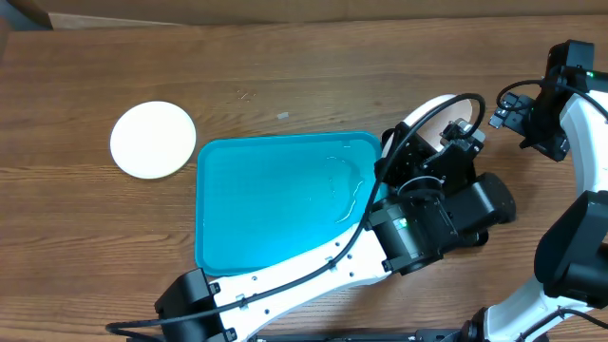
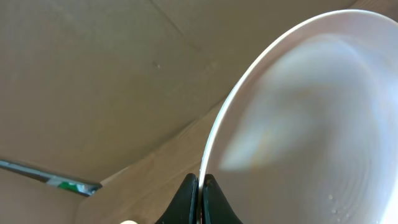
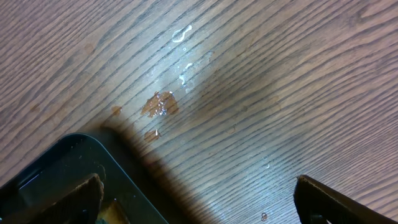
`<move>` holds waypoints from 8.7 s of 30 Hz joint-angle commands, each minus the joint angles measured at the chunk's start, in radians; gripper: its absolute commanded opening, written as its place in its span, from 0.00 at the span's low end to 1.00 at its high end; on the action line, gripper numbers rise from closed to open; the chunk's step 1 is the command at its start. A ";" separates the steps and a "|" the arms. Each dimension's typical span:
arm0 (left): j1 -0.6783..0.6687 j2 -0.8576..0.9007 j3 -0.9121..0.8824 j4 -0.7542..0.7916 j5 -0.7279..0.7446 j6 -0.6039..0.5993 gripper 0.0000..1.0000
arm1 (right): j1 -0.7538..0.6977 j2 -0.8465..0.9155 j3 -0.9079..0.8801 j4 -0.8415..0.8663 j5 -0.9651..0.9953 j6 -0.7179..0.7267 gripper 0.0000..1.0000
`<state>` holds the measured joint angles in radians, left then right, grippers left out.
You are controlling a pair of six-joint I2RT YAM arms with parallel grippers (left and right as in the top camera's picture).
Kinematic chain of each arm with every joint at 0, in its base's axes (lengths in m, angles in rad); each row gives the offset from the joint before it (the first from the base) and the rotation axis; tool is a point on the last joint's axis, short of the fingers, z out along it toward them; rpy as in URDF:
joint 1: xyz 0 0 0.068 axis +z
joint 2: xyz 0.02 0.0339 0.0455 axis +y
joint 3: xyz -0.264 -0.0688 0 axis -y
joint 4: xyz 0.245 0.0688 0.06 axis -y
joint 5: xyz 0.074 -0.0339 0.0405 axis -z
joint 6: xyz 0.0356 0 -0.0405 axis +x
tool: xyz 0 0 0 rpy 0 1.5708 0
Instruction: Clean dirty plates on tray and stack at the side
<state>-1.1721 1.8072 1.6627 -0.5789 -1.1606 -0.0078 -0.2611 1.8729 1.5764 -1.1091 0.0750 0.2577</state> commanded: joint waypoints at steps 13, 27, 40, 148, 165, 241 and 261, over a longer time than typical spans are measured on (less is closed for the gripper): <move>0.248 0.014 0.024 -0.158 0.750 -0.401 0.04 | -0.003 -0.012 0.015 0.005 -0.001 0.005 1.00; 1.122 0.014 0.023 -0.404 1.394 -0.487 0.04 | -0.003 -0.012 0.015 0.005 -0.001 0.005 1.00; 1.727 0.014 -0.046 -0.449 1.317 -0.486 0.04 | -0.003 -0.012 0.015 0.005 -0.001 0.005 1.00; 1.486 0.014 -0.313 -0.071 1.419 -0.182 1.00 | -0.001 -0.263 0.013 0.008 -0.001 0.005 1.00; 1.486 0.014 -0.313 -0.071 1.419 -0.182 1.00 | 0.215 -0.889 0.013 0.003 -0.001 0.005 1.00; 1.486 0.014 -0.313 -0.071 1.419 -0.182 1.00 | 0.327 -1.870 -1.569 1.036 -0.190 -0.304 1.00; 1.486 0.014 -0.313 -0.071 1.419 -0.182 1.00 | 0.327 -1.870 -1.569 1.044 -0.260 -0.419 1.00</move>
<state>0.3153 1.8225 1.3525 -0.6533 0.2543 -0.2058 0.0715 0.0147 0.0185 -0.0689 -0.1787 -0.1490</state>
